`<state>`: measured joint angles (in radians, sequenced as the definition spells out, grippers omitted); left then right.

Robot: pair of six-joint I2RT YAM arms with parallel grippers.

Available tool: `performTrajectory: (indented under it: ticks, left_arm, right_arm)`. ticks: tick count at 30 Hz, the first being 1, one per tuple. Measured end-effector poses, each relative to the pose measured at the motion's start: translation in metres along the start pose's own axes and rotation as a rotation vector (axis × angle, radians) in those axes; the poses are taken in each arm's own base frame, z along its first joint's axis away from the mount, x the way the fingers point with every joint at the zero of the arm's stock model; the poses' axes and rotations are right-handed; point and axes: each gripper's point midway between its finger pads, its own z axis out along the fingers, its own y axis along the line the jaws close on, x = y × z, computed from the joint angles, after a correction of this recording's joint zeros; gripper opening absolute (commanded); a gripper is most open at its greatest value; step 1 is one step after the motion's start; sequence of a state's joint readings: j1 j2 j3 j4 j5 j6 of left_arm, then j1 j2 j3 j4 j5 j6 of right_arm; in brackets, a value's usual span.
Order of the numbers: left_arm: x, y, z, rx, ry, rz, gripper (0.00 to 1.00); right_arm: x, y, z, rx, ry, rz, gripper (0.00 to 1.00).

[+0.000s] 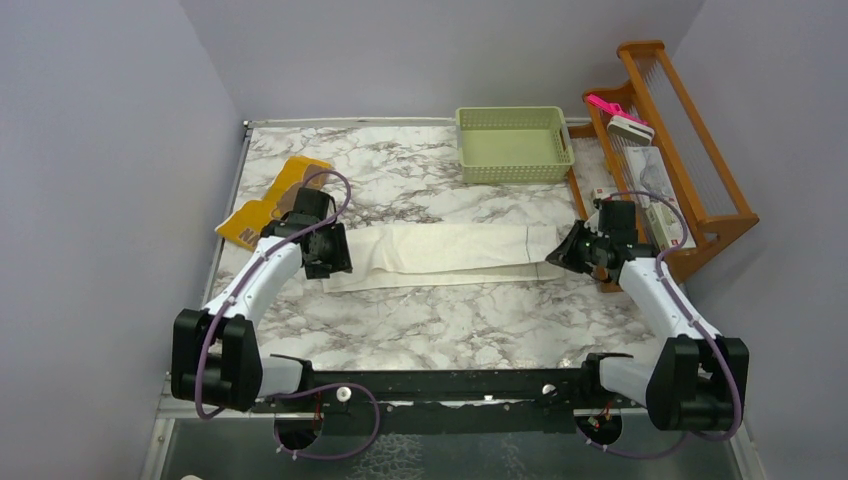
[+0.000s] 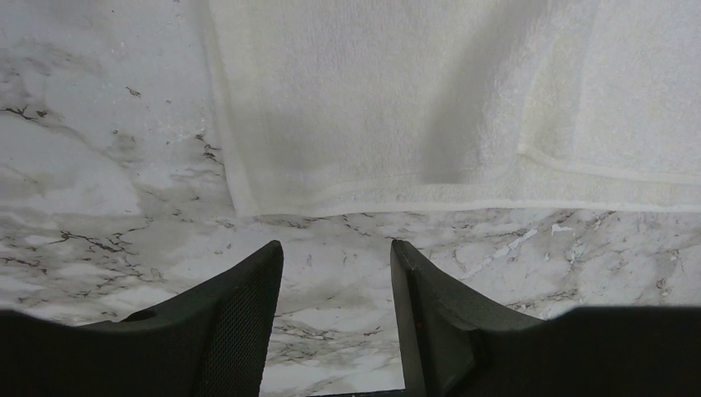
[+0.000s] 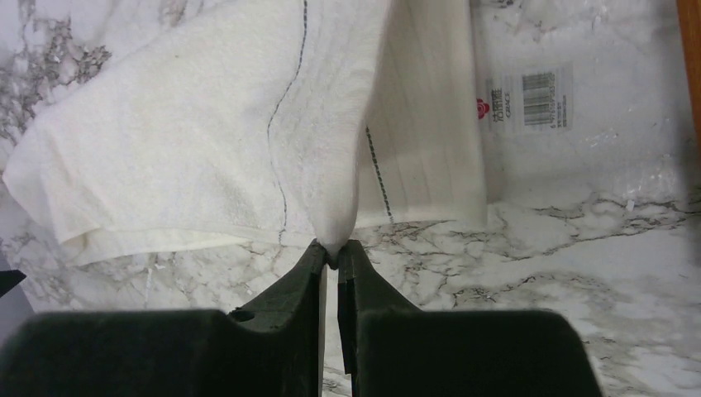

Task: Roll the towels
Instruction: Flatten out the towel at the center of the board.

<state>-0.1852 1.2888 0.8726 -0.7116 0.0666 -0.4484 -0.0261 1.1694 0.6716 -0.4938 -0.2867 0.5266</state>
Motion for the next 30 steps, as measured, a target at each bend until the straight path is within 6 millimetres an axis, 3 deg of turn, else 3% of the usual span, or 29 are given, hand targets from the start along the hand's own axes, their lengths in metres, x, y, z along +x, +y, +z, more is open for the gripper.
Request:
performTrajectory:
  ticks: [2,9,15,30]
  left_arm:
    - [0.0,0.002,0.003,-0.008,0.007,0.001,0.54]
    - [-0.004,0.008,0.024,-0.036,0.015,-0.004,0.53]
    - [0.012,0.02,0.053,-0.078,0.086,-0.02,0.53]
    - [0.01,0.031,0.049,-0.131,0.048,-0.021,0.52]
  right_arm:
    - [-0.009,0.006,-0.005,-0.011,-0.018,-0.015,0.01]
    - [-0.023,0.014,-0.008,-0.019,-0.032,-0.043,0.01]
    - [-0.024,0.013,-0.005,-0.014,-0.02,-0.046,0.01]
    - [-0.017,0.01,-0.002,-0.013,-0.002,-0.055,0.01]
